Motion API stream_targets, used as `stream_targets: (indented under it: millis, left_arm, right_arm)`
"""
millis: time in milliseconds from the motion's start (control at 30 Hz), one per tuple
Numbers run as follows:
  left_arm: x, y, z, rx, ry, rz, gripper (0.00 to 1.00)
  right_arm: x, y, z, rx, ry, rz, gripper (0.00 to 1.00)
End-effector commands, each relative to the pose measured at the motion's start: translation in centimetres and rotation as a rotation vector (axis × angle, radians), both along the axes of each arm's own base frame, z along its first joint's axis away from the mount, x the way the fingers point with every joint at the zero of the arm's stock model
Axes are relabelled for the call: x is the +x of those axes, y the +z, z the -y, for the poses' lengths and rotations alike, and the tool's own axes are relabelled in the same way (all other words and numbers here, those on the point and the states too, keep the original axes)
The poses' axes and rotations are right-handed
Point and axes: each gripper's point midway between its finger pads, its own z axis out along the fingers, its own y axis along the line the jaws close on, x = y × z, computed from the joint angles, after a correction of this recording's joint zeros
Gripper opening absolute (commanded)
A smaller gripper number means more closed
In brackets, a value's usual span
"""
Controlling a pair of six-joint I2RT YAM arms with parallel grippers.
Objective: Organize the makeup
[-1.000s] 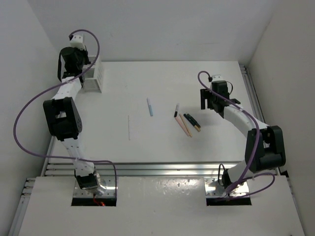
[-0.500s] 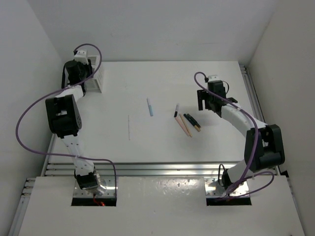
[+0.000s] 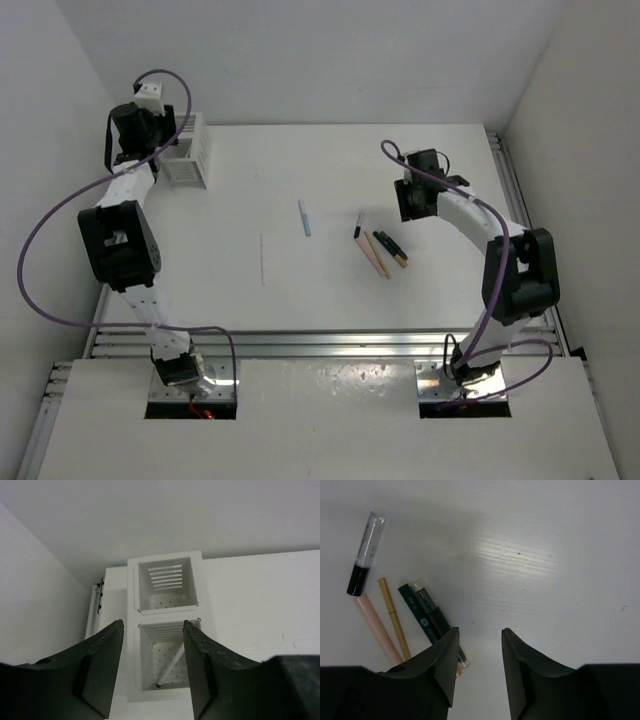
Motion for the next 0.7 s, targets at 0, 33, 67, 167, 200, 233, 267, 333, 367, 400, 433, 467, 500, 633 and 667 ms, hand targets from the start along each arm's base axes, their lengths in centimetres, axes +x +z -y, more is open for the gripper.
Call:
stream_targets:
  millis: [0,33,67,167,200,233,267,333,367,400,433,467,500,633,667]
  left_arm:
    - [-1.8,6.8,1.5,0.071,-0.075,0.049,0.57]
    - [-2.5,7.5,2.2,0.088,-0.115,0.042,0.57]
    - [-2.8,7.8,2.3,0.096,-0.117,0.039,0.57]
    - [-4.2,8.5,3.9,0.089,-0.191,0.021,0.6]
    - [-4.5,8.8,4.1,0.098,-0.207,0.021,0.6]
    - [-5.0,9.6,4.5,0.098,-0.222,0.03,0.64]
    - [-5.3,9.9,4.9,0.095,-0.238,0.031,0.66]
    - [-5.8,10.5,5.7,0.089,-0.275,0.039,0.69]
    - [-6.2,10.5,6.0,0.092,-0.291,0.033,0.7]
    - [-6.3,10.5,6.5,0.087,-0.316,0.036,0.71]
    - [-6.6,11.2,6.8,0.079,-0.329,0.048,0.71]
    - [-6.7,11.2,7.1,0.076,-0.345,0.05,0.71]
    - [-7.1,11.2,7.1,0.061,-0.36,0.051,0.71]
    - [-7.8,11.1,7.9,0.034,-0.386,0.043,0.71]
    - [-7.9,10.7,7.9,0.029,-0.386,0.035,0.72]
  right_arm:
    - [-1.5,-1.6,-1.9,0.061,0.079,-0.137,0.4]
    - [-1.8,-2.1,-3.2,0.118,0.119,-0.161,0.4]
    - [-2.0,-2.8,-3.1,0.112,0.124,-0.18,0.4]
    - [-2.5,-4.1,-4.3,0.143,0.174,-0.231,0.41]
    - [-2.6,-4.3,-4.6,0.148,0.187,-0.246,0.41]
    - [-3.0,-4.4,-4.7,0.149,0.198,-0.265,0.41]
    - [-3.5,-5.1,-5.0,0.17,0.207,-0.3,0.42]
    - [-3.9,-5.5,-5.2,0.177,0.215,-0.32,0.42]
    - [-4.3,-5.8,-5.1,0.173,0.217,-0.337,0.42]
    - [-4.5,-6.1,-4.9,0.169,0.208,-0.344,0.42]
    - [-4.7,-6.4,-4.6,0.16,0.198,-0.351,0.42]
    - [-4.8,-6.7,-4.4,0.152,0.193,-0.348,0.42]
    - [-4.8,-7.0,-4.1,0.138,0.187,-0.35,0.42]
    - [-4.6,-7.9,-3.4,0.096,0.164,-0.358,0.39]
    - [-4.7,-8.0,-3.4,0.093,0.164,-0.365,0.36]
